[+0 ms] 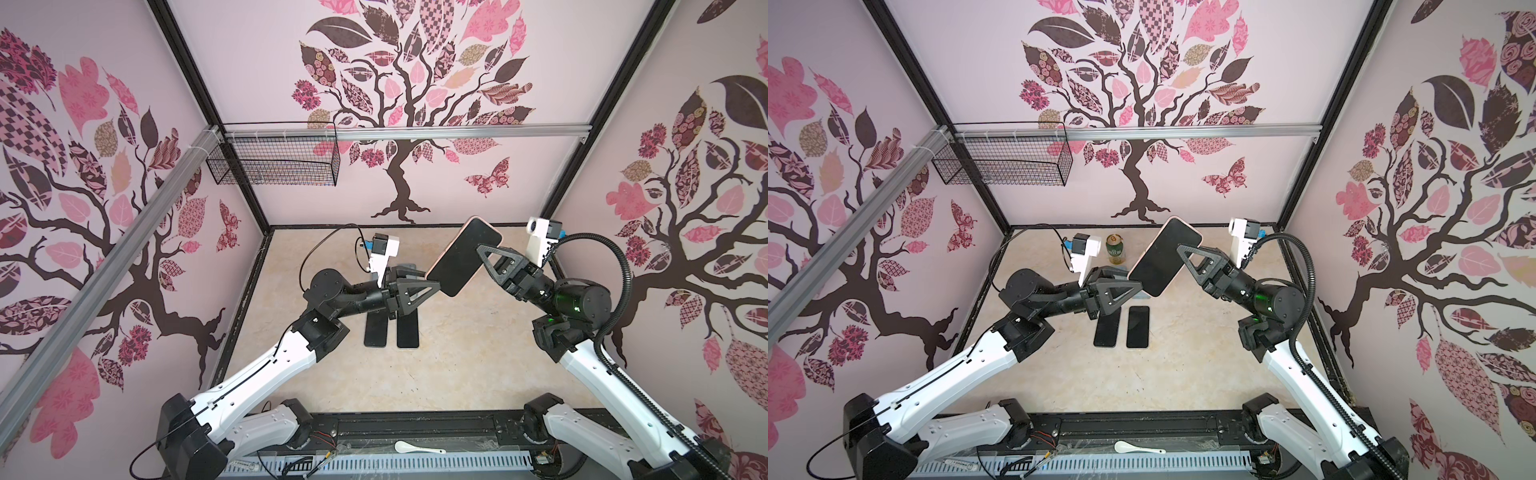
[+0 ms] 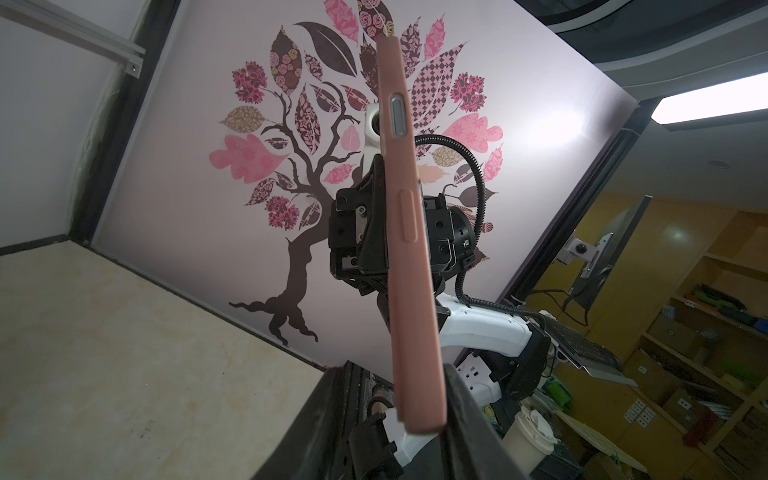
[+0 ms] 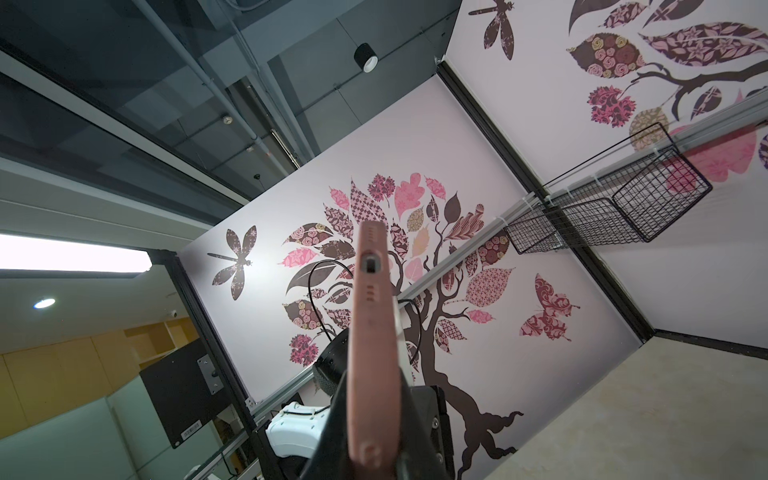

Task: Take the phone out of the phone case
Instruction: 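Tilt the held phone toward the right gripper while the right gripper approaches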

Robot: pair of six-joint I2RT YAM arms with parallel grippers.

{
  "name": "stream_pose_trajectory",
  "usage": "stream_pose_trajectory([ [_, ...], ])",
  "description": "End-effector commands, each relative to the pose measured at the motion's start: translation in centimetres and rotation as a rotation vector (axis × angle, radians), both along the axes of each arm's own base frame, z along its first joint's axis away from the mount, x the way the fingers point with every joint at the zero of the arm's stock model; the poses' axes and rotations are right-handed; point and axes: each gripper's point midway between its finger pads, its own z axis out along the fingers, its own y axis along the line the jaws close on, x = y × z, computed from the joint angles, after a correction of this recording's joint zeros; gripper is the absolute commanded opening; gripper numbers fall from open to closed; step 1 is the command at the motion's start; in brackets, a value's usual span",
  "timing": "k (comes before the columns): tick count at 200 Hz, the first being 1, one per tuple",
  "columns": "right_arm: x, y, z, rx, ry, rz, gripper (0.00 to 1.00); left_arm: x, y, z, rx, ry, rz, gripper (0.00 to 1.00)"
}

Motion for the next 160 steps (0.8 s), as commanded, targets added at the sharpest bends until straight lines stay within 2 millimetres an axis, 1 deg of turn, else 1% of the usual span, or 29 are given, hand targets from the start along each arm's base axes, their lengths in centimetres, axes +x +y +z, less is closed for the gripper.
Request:
stream_pose_trajectory([
  [1, -2.3, -1.0, 2.7, 0.073, -0.099, 0.011, 0.0, 0.1, 0.2, 2.3, -0.059, -0.027, 0.017, 0.37],
  [52, -1.7, -0.4, 1.0, 0.032, -0.066, -0.01, 0.0, 0.1, 0.5, 3.2, -0.081, -0.038, 0.026, 0.36],
  [80, -1.7, -0.5, 0.9, 0.037, -0.066, -0.019, 0.0, 0.2, 0.3, 2.9, -0.071, -0.032, 0.026, 0.2],
  [102, -1.6, -0.7, 0.8, 0.042, -0.066, -0.031, 0.0, 0.3, 0.2, 2.5, -0.062, -0.02, 0.023, 0.11],
  [119, -1.5, -0.7, 0.5, 0.034, -0.068, -0.042, 0.0, 0.3, 0.2, 2.2, -0.051, -0.014, 0.027, 0.0],
  [123, -1.4, -0.7, 0.5, 0.028, -0.071, -0.048, 0.0, 0.4, 0.2, 2.1, -0.046, -0.014, 0.032, 0.0],
  [127, -1.3, -0.6, 0.4, 0.019, -0.075, -0.059, 0.06, 0.4, 0.3, 2.0, -0.037, -0.013, 0.038, 0.0],
  [130, -1.3, -0.7, 0.3, 0.011, -0.081, -0.069, 0.13, 0.4, 0.3, 1.9, -0.03, -0.016, 0.043, 0.0],
  [144, -0.9, -0.5, -0.5, -0.057, -0.095, -0.129, 0.51, 0.9, 1.0, 1.2, 0.024, -0.013, 0.076, 0.0],
  [148, -0.7, -0.4, -0.8, -0.089, -0.101, -0.147, 0.6, 1.0, 1.3, 1.0, 0.041, -0.013, 0.081, 0.0],
  [153, -0.5, -0.2, -1.2, -0.136, -0.11, -0.176, 0.69, 1.3, 1.7, 0.7, 0.061, -0.007, 0.089, 0.0],
  [160, -0.1, 0.0, -2.0, -0.21, -0.107, -0.209, 0.76, 1.9, 2.5, 0.2, 0.094, 0.003, 0.106, 0.0],
])
